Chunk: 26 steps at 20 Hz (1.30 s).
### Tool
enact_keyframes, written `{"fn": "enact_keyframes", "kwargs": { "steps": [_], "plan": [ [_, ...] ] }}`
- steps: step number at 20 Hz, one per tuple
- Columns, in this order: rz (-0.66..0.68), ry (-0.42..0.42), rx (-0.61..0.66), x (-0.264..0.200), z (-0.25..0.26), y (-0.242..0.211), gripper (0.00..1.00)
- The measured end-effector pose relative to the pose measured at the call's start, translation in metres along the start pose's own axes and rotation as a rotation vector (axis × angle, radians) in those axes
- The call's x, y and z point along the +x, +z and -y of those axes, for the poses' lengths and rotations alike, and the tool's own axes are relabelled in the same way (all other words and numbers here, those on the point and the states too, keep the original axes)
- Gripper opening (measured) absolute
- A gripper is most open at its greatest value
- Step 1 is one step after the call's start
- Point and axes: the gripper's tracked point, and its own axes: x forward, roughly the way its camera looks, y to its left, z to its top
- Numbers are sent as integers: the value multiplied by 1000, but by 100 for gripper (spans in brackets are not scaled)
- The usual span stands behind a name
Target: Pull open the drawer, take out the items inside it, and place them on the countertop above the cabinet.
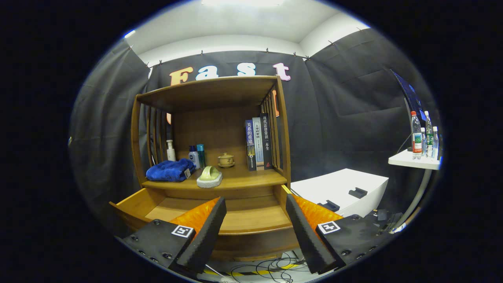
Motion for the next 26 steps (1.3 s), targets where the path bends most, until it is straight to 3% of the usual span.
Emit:
{"fn": "enact_keyframes", "kwargs": {
  "steps": [13,26],
  "plan": [
    [-121,-9,31,-7,0,-79,99],
    [-138,24,21,15,-14,-75,98]
  ]
}}
